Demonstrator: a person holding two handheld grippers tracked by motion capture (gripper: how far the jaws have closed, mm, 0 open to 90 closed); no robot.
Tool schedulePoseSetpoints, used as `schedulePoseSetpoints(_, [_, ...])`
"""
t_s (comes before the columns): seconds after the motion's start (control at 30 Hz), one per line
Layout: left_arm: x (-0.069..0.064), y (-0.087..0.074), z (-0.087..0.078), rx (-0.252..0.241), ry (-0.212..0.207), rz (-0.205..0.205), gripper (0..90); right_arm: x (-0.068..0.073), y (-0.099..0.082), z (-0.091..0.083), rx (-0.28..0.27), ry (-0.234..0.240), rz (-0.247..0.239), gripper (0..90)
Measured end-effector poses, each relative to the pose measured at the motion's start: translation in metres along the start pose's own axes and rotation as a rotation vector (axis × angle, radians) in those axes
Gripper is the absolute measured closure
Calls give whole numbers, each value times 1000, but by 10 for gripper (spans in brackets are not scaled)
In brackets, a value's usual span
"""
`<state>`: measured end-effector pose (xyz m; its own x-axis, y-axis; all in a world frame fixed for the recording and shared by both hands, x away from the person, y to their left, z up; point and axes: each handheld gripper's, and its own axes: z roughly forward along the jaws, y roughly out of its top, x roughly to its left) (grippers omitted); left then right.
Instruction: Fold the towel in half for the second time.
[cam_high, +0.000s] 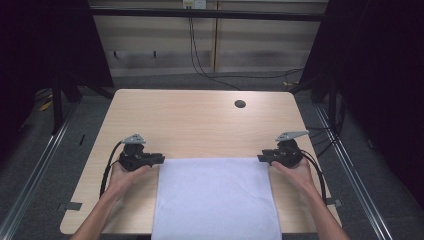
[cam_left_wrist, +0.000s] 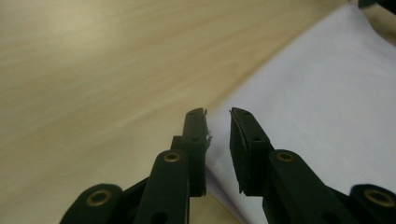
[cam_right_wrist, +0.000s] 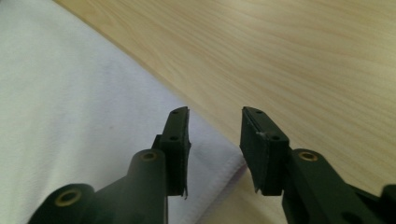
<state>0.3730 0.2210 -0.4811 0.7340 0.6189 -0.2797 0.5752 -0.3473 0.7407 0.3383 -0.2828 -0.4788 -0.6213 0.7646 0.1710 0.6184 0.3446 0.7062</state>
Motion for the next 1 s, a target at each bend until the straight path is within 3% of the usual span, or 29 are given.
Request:
schedulePoseSetpoints(0.1, [3, 2, 4, -14, -28, 8, 706, -7, -4, 6, 11, -4, 11, 581])
schedulePoseSetpoints(0.23, [0, -2, 16, 49, -24, 24, 578, -6, -7, 12, 20, -4, -3, 556])
schedulePoseSetpoints(0.33, [2, -4, 14, 53, -23, 11, 522, -5, -9, 19, 58, -12, -22, 557])
schedulePoseSetpoints(0.43, [3, -4, 10, 41, -9, 18, 499, -2, -10, 18, 71, -32, -34, 595])
schedulePoseSetpoints(0.57, [2, -8, 14, 72, -30, 35, 488, -2, -10, 18, 76, 11, -17, 764])
schedulePoseSetpoints(0.7, [0, -10, 17, 93, -47, 52, 540, 0, -9, 19, 84, 31, -10, 825])
schedulePoseSetpoints(0.77, [-1, -11, 20, 107, -34, 69, 584, -1, -10, 19, 79, 42, 0, 835])
schedulePoseSetpoints(0.87, [-1, -13, 21, 119, -64, 61, 782, -2, -10, 18, 81, 50, 18, 846])
schedulePoseSetpoints(1.0, [-3, -13, 17, 116, -80, 53, 853, -2, -10, 16, 71, 66, 43, 854])
